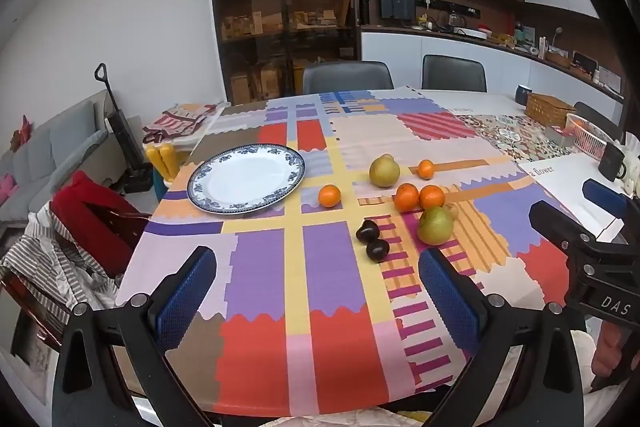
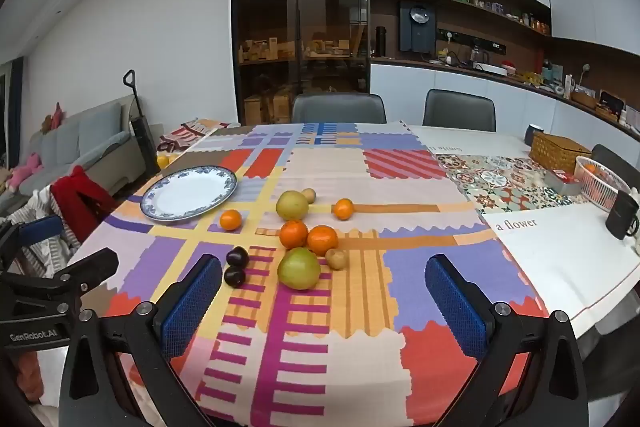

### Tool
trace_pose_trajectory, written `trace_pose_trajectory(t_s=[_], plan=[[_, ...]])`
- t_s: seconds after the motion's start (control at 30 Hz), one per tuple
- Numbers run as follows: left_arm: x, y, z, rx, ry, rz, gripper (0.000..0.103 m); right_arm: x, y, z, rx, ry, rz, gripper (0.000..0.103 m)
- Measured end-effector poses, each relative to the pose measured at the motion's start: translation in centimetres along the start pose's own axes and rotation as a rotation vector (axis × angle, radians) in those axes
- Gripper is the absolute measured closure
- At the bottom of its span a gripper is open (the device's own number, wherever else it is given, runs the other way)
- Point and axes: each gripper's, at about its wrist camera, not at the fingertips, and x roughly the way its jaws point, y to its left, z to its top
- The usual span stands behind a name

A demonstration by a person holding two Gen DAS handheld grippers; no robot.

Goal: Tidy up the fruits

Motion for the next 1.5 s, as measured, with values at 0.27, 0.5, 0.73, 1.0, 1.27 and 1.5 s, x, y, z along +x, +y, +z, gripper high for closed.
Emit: trace_pose_trajectory(t_s=[0.27,0.5,0.73,1.0,1.27,1.5], plan=[[-0.36,0.08,0.23,0.001,-0.011,0.01,0.0,0.03,0.04,0.0,-0.006,-0.001,-0.005,0.001],[-0.66,0.22,0.31,-0.009,-0.025,0.015,0.0,0.12,0.0,-0.01,-0.006,-0.002,-0.003,0.0],[-0.77,0.29,0.32,-0.01,-0.027,0.015,0.0,0.02,0.04,0.0,-0.01,-0.003,-0.004,0.001],[-0.91,0.36,0.36,-0.011,-0.03,0.015,0.0,-0.06,0.04,0.02,-0.01,-0.005,-0.004,0.0],[-0.96,0.43,0.36,-0.011,-0.031,0.014,0.0,-0.05,0.07,0.01,-0.011,-0.005,-0.004,0.0],[-0.99,0.44,0.32,-0.011,-0.033,0.014,0.0,-0.08,0.06,0.02,-0.011,-0.006,-0.005,0.0]])
